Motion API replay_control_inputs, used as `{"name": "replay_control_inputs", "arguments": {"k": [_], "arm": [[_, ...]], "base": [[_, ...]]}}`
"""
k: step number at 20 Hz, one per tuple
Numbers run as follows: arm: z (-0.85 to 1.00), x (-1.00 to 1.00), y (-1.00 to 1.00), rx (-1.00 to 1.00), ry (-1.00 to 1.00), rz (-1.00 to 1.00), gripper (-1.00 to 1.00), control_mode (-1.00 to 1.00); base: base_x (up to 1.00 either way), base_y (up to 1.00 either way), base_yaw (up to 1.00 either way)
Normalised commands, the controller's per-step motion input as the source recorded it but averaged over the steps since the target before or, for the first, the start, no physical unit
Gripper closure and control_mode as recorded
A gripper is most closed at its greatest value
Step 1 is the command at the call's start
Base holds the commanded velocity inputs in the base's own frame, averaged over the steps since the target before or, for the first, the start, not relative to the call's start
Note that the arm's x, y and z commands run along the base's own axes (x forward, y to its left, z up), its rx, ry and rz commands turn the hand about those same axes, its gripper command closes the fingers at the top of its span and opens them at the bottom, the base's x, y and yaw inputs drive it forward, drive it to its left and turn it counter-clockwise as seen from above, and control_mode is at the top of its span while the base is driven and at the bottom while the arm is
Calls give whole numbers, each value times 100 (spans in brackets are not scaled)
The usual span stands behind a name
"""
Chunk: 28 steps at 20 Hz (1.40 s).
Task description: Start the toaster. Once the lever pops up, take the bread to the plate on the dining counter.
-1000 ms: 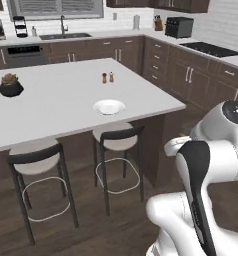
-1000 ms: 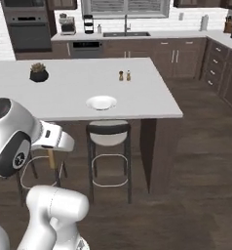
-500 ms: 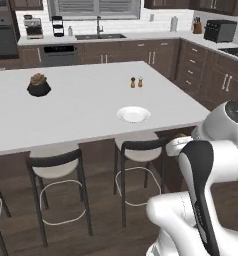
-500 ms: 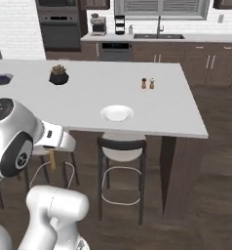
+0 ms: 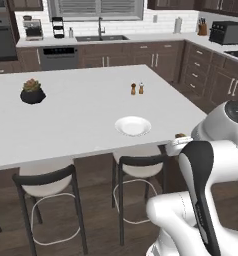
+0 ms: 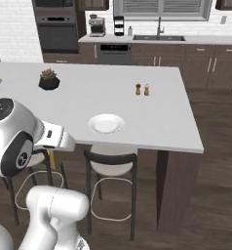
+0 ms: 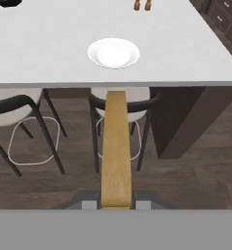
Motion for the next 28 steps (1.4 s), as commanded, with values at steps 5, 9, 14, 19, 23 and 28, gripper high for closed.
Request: {"name": "replay_control_inputs", "arguments": {"k": [5,9,14,19,23,28], "arm": [[0,0,0,0,0,0,100,100],[0,0,0,0,0,0,100,100],[0,0,0,0,0,0,100,100],[0,0,0,0,0,0,100,100],[0,0,0,0,0,0,100,100],[0,0,0,0,0,0,100,100]], "base": [[64,-30,2],[56,-34,2],[46,-29,1],[35,-29,2],[36,-28,3],[41,-21,3]]}}
